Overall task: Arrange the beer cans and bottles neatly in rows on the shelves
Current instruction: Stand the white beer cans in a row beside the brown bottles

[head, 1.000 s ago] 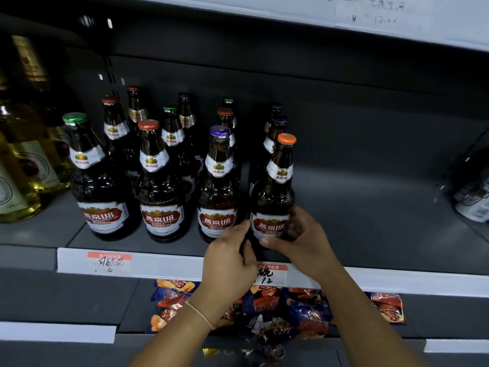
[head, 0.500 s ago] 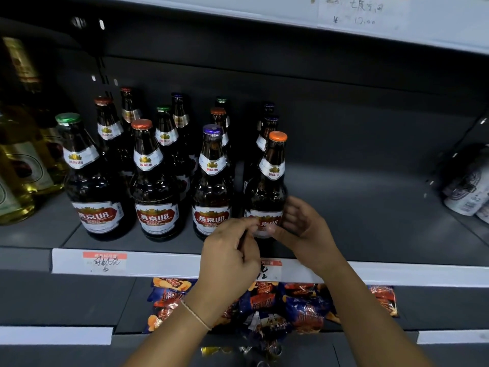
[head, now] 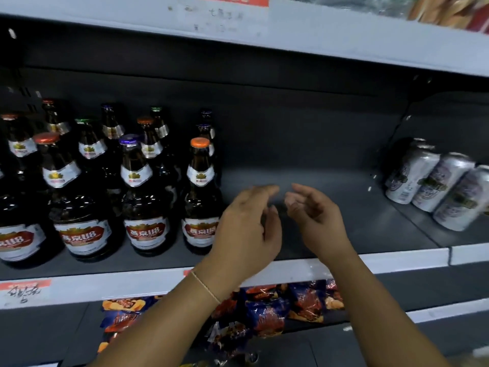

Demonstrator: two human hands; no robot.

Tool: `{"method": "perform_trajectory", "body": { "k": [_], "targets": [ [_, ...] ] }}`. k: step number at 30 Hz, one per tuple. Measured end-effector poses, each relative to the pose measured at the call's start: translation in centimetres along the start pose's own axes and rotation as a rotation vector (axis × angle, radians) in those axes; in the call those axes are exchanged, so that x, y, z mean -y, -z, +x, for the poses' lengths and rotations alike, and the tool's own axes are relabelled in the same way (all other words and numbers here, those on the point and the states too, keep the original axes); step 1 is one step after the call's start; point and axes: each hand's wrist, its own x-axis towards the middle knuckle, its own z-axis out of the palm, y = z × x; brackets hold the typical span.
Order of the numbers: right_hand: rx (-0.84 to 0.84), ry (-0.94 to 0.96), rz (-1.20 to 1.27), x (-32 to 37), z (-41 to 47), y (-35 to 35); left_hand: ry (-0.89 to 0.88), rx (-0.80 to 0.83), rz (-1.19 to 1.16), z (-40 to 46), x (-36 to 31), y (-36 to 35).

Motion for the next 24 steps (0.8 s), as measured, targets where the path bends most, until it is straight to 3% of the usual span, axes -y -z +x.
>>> {"method": "perform_trajectory", "body": {
  "k": [13,18,20,24],
  "targets": [
    [-0.208,0.023,-0.076,-2.0,4.9,17.7,0.044,0.192,-0.002,10.3,-6.0,-15.9],
    [-0.262,0.022,-0.213,-3.6,8.6,24.4,0.04,0.286,0.006,12.8,-8.3,-22.1],
    [-0.288,0.031,-0.334,-4.1,10.6,26.5,0.054,0.308,0.003,13.6,-9.0,-24.2],
    [-0.316,0.088,-0.881,-3.6,14.5,29.7,0.075,0.361,0.005,14.7,-9.9,-27.2]
  ]
}}
